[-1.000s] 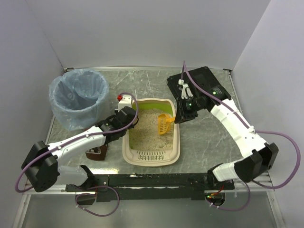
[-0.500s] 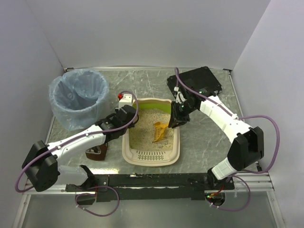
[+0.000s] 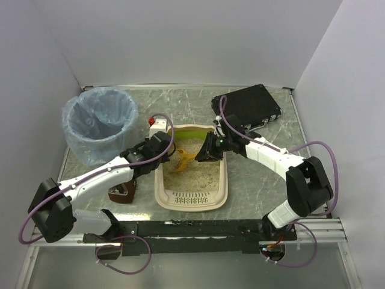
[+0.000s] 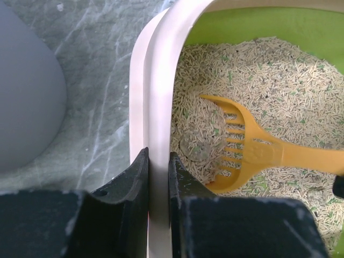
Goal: Clean the litter box
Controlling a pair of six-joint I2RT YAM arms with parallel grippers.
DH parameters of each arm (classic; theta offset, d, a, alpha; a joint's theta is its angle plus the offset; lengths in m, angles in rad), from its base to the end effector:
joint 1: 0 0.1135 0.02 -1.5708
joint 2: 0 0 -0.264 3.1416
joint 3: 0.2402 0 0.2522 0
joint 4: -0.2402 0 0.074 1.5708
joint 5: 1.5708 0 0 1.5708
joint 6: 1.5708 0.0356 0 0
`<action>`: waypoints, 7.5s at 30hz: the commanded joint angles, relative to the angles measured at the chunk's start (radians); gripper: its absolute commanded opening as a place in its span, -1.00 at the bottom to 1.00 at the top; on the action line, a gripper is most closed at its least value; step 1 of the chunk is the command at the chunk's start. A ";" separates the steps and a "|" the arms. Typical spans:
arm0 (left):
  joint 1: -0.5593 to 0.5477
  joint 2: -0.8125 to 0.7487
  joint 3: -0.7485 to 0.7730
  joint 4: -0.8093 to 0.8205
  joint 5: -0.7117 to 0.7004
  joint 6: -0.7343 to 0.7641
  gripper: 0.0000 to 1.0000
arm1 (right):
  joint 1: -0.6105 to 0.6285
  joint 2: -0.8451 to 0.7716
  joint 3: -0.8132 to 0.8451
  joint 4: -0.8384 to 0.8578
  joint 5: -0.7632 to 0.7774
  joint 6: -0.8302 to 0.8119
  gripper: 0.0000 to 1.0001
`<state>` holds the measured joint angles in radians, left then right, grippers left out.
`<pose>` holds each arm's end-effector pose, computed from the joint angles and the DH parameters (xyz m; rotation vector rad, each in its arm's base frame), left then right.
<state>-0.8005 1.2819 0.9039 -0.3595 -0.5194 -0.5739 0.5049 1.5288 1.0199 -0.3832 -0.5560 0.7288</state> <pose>0.2023 -0.1831 0.2614 -0.0082 2.1989 -0.1646 0.2688 0.1700 0.2292 0.0309 2.6761 1.1636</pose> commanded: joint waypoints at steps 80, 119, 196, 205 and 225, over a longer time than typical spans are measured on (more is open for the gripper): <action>0.043 -0.148 -0.037 0.186 0.099 -0.179 -0.99 | 0.032 -0.035 -0.119 0.757 -0.120 0.136 -1.00; -0.066 -0.113 0.285 -0.018 -0.056 -0.135 -0.99 | -0.141 -0.062 -0.440 1.365 -0.240 0.521 -1.00; 0.058 -0.202 -0.120 0.309 0.133 -0.204 -0.99 | -0.487 -0.432 -0.709 1.253 -0.403 0.583 -1.00; 0.058 -0.204 -0.126 0.321 0.133 -0.204 -0.98 | -0.481 -0.331 -0.703 1.456 -0.395 0.704 -1.00; 0.061 -0.161 -0.100 0.323 0.134 -0.184 -0.98 | -0.529 -0.280 -0.750 1.740 -0.496 0.853 -1.00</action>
<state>-0.7387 1.1408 0.7460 -0.2432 -0.4339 -0.7029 0.0269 1.3384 0.2642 1.2419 -1.0313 1.6489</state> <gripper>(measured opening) 0.182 0.274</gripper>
